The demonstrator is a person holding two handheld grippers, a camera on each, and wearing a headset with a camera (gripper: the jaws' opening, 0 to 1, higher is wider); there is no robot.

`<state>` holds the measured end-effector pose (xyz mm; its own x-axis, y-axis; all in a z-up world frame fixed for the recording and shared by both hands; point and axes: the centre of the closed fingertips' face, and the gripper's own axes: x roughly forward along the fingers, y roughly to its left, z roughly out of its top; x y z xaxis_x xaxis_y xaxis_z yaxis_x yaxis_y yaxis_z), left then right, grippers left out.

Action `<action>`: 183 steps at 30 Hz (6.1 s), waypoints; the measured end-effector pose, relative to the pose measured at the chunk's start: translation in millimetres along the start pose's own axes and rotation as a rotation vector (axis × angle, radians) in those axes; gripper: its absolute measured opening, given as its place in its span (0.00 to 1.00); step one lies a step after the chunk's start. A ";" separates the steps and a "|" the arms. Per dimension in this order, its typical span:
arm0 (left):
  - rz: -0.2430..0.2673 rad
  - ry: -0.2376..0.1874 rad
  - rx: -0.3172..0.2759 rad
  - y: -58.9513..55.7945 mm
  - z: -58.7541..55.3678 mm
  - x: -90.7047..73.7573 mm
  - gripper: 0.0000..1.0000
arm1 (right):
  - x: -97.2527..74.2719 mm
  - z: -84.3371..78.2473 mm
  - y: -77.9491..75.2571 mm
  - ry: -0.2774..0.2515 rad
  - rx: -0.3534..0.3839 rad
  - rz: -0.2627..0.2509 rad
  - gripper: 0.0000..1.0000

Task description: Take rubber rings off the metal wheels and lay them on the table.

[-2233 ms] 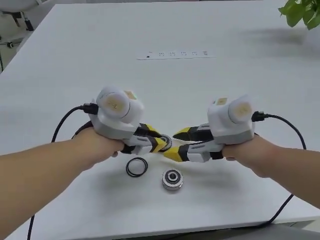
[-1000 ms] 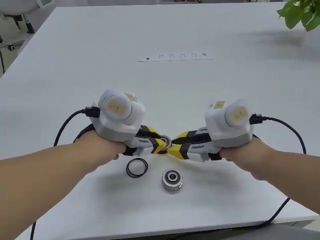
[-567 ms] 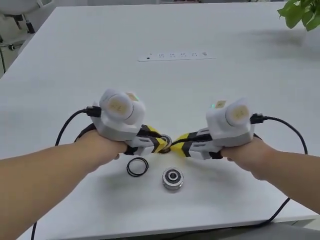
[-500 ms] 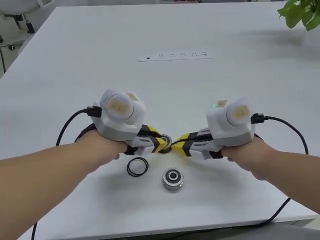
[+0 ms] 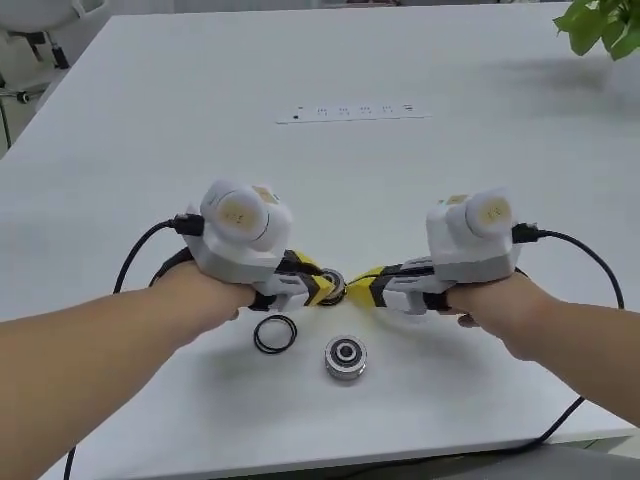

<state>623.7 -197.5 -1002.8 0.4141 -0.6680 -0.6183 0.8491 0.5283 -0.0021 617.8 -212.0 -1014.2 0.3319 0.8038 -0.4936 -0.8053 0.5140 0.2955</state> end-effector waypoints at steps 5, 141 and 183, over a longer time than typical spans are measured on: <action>0.004 0.007 0.004 1.5 -1.0 0.4 0.13 | -0.9 2.7 -1.3 -0.022 0.044 -0.009 0.00; 0.021 -0.122 -0.047 -17.6 -16.0 -125.5 0.66 | 12.4 29.7 77.3 -0.052 0.138 0.188 0.00; 0.029 -0.081 -0.084 -19.3 -39.7 -133.2 0.72 | 35.0 -4.2 75.9 0.083 0.142 0.150 0.01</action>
<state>539.2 -97.9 -951.6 0.4663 -0.6898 -0.5539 0.8072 0.5880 -0.0527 566.2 -146.1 -1012.5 0.1672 0.8500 -0.4996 -0.7636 0.4322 0.4797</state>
